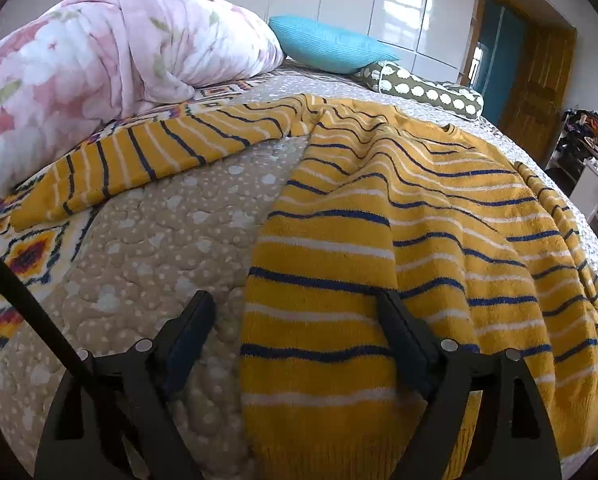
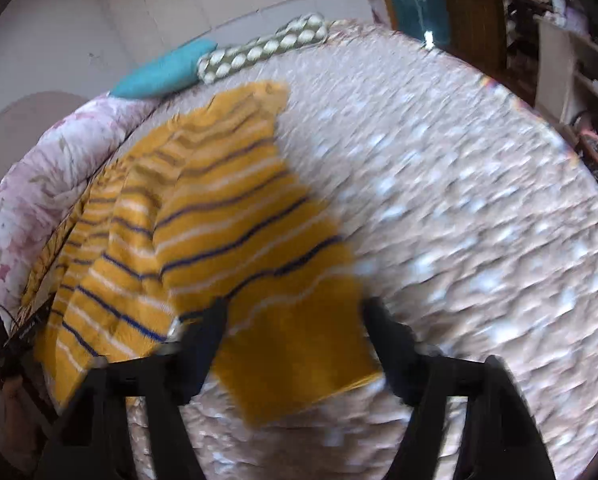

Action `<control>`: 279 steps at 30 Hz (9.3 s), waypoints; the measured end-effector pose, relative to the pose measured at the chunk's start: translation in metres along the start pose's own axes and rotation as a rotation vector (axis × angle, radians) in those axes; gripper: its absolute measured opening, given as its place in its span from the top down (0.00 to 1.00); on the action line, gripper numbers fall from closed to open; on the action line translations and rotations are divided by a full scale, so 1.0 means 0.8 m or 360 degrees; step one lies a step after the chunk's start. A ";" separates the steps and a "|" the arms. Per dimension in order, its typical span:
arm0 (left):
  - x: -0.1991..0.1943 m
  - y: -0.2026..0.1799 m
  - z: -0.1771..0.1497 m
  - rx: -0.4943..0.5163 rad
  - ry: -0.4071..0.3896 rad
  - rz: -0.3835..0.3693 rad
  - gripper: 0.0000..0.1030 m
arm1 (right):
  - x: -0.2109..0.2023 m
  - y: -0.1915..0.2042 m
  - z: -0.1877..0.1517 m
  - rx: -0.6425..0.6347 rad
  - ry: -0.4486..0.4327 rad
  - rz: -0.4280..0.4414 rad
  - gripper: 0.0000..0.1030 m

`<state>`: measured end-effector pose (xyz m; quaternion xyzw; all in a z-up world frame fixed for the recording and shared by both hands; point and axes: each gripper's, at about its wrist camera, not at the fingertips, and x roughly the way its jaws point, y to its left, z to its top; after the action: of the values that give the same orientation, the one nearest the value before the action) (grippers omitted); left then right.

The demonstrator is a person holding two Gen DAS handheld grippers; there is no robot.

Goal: Fold small clothes

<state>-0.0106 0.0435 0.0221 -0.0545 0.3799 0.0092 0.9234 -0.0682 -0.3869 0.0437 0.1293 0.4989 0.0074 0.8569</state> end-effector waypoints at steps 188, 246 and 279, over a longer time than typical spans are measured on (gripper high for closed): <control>0.037 0.342 0.162 -0.0878 0.0087 0.0319 0.96 | 0.075 0.113 0.050 -0.0145 -0.0167 0.0559 0.44; -0.073 0.034 0.062 -0.0171 0.0029 0.0084 0.23 | 0.038 0.038 0.070 0.0327 -0.0376 0.0952 0.46; -0.006 0.085 0.025 -0.0500 0.0572 -0.0757 0.56 | 0.031 -0.004 -0.045 0.0271 -0.0006 0.0980 0.48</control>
<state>-0.0039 0.1132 0.0335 -0.2840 0.5070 -0.1580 0.7983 -0.0874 -0.3785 0.0051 0.3455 0.4336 0.2245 0.8014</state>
